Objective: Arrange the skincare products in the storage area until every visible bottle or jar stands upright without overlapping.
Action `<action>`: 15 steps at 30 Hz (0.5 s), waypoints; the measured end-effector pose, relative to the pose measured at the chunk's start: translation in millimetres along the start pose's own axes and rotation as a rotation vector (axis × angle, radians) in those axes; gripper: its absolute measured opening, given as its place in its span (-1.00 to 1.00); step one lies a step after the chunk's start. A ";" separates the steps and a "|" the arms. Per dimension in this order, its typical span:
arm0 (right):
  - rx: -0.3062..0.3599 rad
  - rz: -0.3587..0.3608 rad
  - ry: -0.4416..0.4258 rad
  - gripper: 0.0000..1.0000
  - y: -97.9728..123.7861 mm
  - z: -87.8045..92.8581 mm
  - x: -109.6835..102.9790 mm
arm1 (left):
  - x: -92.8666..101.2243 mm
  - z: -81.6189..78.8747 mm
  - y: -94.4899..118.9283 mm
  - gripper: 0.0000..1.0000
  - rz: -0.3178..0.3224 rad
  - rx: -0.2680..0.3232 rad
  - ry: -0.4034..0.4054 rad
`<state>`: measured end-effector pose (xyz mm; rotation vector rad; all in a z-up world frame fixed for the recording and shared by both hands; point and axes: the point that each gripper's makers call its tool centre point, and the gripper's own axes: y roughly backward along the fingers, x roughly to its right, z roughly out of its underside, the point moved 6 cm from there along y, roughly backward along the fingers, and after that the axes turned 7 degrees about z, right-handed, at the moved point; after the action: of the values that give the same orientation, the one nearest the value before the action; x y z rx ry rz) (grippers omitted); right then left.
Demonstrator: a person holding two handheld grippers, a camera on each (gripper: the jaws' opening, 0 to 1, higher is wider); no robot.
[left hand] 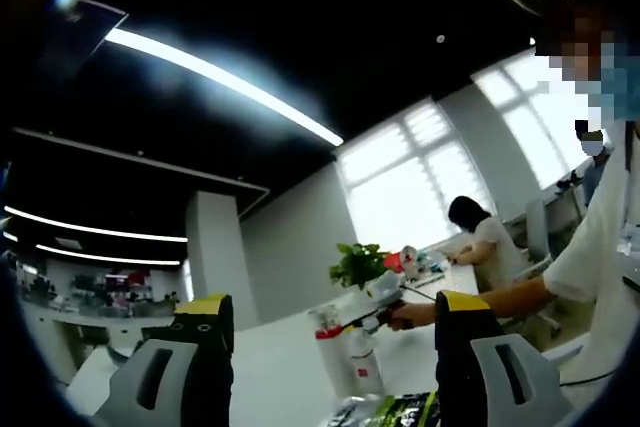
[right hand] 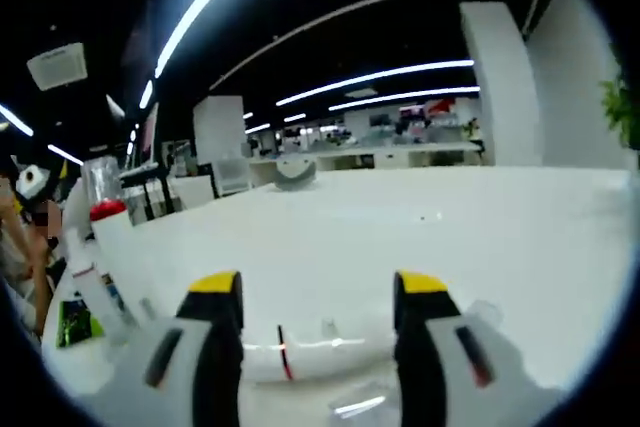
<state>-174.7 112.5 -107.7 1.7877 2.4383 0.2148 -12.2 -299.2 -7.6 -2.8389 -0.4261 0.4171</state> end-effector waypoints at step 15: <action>-0.087 0.015 0.032 -1.00 -16.5 19.8 -3.3 | 7.7 0.8 -2.7 0.68 0.011 -0.013 -0.024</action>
<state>-185.8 105.5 -130.1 1.7804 2.3977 0.3480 -6.1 -294.1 -9.5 -2.8529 -0.4188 0.4526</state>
